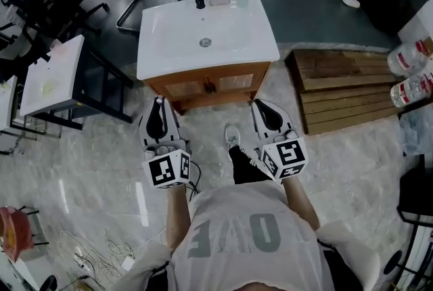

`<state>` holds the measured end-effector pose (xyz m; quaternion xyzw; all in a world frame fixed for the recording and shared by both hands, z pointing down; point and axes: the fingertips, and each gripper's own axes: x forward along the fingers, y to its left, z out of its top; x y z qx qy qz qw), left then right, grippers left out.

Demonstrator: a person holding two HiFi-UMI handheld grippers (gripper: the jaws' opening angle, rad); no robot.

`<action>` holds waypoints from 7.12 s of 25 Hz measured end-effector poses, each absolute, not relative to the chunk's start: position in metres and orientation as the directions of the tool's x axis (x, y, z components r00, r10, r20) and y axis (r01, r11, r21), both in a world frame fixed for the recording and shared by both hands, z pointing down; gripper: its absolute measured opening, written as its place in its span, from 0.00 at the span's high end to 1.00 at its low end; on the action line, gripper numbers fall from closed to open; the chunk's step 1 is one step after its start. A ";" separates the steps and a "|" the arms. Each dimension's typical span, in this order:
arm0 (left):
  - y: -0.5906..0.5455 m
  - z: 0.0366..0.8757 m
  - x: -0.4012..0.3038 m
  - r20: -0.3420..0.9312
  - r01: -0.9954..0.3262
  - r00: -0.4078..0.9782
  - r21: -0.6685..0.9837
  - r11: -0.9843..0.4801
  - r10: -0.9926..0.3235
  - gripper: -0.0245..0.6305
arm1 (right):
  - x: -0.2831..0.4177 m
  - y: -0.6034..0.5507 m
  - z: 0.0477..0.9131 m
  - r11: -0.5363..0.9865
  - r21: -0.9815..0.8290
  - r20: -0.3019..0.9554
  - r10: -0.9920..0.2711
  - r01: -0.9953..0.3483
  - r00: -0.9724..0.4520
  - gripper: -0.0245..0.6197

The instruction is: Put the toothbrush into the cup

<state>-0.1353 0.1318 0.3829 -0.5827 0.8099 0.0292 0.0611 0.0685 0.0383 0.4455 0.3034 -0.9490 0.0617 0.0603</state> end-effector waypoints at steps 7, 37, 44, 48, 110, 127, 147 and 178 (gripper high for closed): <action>0.040 0.393 -0.181 -0.102 -0.940 -0.340 0.015 0.340 -0.935 0.85 | 0.004 -0.070 0.456 0.831 -0.087 0.222 -0.521 -0.549 -0.824 0.91; -0.095 0.360 -0.269 -0.113 -0.928 -0.369 -0.004 0.372 -0.922 0.85 | -0.076 -0.211 0.427 0.823 -0.076 0.184 -0.543 -0.563 -0.819 0.91; -0.105 0.358 -0.281 -0.113 -0.940 -0.335 -0.031 0.341 -0.935 0.85 | -0.084 -0.218 0.421 0.800 -0.069 0.161 -0.580 -0.595 -0.799 0.91; -0.114 0.359 -0.287 -0.106 -0.937 -0.345 -0.023 0.350 -0.932 0.85 | -0.088 -0.222 0.415 0.790 -0.066 0.141 -0.597 -0.609 -0.790 0.91; -0.492 0.409 -0.149 -0.174 -0.948 0.318 -0.038 -0.316 -0.932 0.85 | 0.100 -0.202 0.499 0.201 -0.137 0.419 -0.875 -0.970 -0.241 0.91; -0.508 0.482 -0.147 0.008 -0.954 0.300 0.025 -0.300 -0.954 0.85 | 0.090 -0.200 0.497 0.181 -0.159 0.422 -0.876 -0.970 -0.233 0.91; -0.493 0.446 -0.159 -0.030 -0.974 0.226 -0.005 -0.226 -0.974 0.75 | 0.078 -0.189 0.488 0.270 -0.186 0.380 -0.867 -0.945 -0.322 0.91; -0.210 0.242 -0.174 -0.304 -0.984 0.101 -0.172 -0.050 -0.947 0.89 | -0.051 -0.255 0.319 0.710 -0.026 -0.101 -0.703 -0.704 -0.704 0.91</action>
